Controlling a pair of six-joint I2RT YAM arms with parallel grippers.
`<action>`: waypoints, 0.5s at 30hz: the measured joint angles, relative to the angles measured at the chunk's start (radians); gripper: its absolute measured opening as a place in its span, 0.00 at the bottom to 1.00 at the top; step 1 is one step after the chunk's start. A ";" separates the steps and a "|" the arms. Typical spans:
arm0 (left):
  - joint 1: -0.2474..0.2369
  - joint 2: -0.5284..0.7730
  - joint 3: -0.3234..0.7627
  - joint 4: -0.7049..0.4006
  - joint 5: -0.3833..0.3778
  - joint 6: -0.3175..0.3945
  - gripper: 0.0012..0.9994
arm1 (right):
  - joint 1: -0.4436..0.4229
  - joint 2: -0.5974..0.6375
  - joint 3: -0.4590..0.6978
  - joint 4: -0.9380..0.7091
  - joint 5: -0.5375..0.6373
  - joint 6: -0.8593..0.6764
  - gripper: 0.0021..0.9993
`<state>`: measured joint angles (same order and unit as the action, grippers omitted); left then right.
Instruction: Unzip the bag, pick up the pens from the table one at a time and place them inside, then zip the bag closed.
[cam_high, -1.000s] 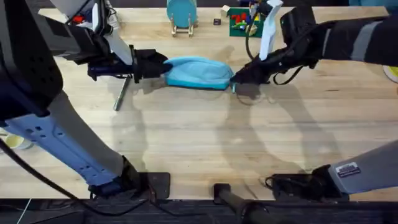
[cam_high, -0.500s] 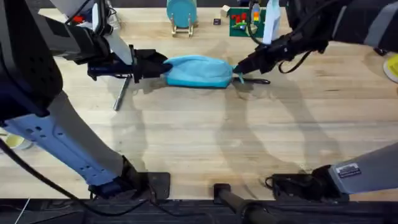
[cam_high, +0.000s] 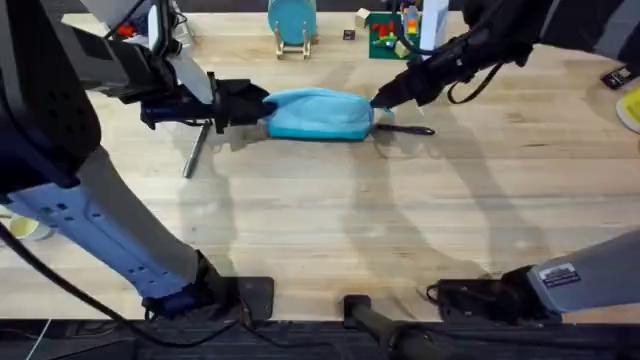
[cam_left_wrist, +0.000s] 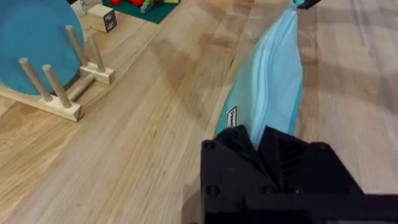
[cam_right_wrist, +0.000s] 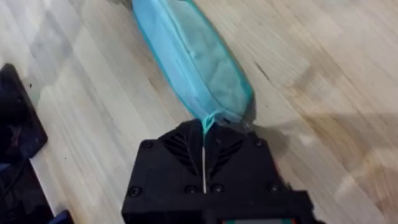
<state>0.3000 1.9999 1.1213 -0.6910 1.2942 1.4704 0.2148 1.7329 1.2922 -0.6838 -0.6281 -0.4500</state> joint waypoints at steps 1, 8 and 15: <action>0.000 0.000 0.000 0.000 0.000 0.000 0.04 | 0.007 0.000 0.000 0.000 0.000 0.000 0.03; 0.000 0.000 0.000 0.000 0.000 0.000 0.04 | 0.055 0.000 0.004 0.036 0.001 0.001 0.03; 0.000 0.000 0.000 0.000 0.000 0.000 0.04 | 0.083 0.000 0.023 0.070 0.004 0.028 0.03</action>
<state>0.3000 1.9999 1.1213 -0.6907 1.2942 1.4704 0.2978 1.7329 1.3151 -0.6136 -0.6239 -0.4221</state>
